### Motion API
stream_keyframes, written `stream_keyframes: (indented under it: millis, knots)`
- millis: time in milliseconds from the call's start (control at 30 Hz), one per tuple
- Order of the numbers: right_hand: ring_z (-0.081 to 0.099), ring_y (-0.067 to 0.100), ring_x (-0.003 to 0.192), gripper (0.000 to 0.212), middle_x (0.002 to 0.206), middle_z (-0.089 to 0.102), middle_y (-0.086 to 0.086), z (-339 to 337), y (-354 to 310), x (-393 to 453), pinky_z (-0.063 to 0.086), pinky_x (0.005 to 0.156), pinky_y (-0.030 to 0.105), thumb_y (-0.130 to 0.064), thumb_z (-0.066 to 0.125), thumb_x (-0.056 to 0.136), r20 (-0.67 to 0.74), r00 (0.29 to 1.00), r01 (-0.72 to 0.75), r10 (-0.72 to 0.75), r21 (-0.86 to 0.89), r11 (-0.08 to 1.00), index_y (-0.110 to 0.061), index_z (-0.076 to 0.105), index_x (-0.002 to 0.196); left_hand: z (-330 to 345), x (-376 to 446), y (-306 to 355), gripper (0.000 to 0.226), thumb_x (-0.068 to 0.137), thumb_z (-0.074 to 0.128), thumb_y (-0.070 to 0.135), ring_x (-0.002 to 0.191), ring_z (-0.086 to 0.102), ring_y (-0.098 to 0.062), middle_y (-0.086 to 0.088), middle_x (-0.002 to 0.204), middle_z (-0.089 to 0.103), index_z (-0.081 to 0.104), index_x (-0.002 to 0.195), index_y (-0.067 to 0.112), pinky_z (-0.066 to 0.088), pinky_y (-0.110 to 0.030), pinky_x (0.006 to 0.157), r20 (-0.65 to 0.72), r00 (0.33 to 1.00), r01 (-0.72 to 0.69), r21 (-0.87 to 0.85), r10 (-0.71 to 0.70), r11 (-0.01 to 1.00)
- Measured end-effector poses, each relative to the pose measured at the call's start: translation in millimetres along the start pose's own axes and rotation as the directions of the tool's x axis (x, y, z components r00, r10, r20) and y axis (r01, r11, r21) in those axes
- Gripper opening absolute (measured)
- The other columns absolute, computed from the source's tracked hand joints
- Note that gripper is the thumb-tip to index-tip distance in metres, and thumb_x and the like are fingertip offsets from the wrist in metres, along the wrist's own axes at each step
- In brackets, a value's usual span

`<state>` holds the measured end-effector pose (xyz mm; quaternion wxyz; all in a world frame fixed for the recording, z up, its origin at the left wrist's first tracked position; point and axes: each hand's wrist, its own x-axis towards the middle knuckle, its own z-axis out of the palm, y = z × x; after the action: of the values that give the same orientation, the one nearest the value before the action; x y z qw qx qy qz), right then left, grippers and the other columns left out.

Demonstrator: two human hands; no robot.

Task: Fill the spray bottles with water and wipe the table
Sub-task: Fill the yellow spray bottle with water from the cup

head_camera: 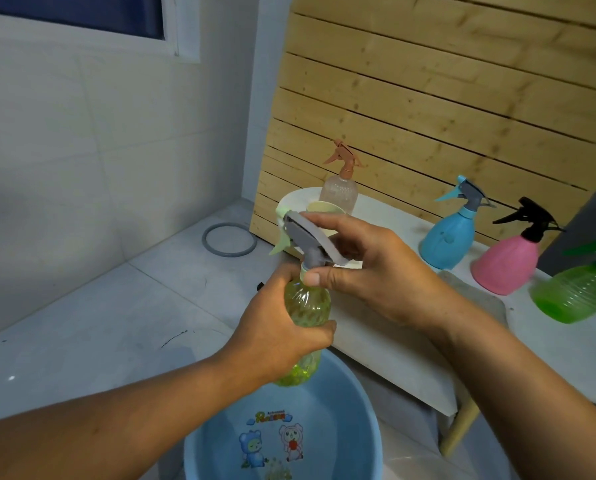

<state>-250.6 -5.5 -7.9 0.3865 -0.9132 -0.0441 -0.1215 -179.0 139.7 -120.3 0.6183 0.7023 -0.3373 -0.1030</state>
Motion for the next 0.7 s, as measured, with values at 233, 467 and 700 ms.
stream_keyframes:
  millis: [233,467,700]
  knots:
    - [0.068,0.033,0.091,0.052,0.096,0.070,0.014,38,9,-4,0.060,0.073,0.030,-0.033,0.088,0.069,-0.302,0.941,-0.008,0.155,0.437,0.900,-0.023,0.066,0.115,1,4,7,0.059,0.069,0.086,0.026,0.097,0.071,-0.003,0.015,0.107,0.071,0.054,0.115,0.044,0.062,-0.032,0.083,-0.052,0.999,-0.011,-0.032,0.009,0.999]
    - [0.069,0.013,0.100,0.015,0.101,0.071,-0.001,29,4,-8,0.054,0.084,0.024,-0.025,0.062,0.101,-0.133,0.989,-0.012,0.065,0.362,0.932,-0.019,0.072,0.110,-4,6,10,0.062,0.066,0.087,0.033,0.094,0.069,0.004,0.023,0.106,0.069,0.051,0.112,0.053,0.058,-0.017,0.071,-0.093,0.996,-0.003,-0.042,0.000,0.999]
    - [0.070,0.014,0.082,0.036,0.086,0.070,0.001,48,3,-6,0.058,0.071,0.026,-0.030,0.086,0.075,-0.296,0.942,-0.002,0.159,0.470,0.883,-0.013,0.064,0.097,-3,5,8,0.064,0.068,0.089,0.024,0.096,0.071,0.001,0.020,0.108,0.070,0.051,0.113,0.048,0.057,-0.014,0.074,-0.098,0.995,-0.031,-0.044,0.027,0.999]
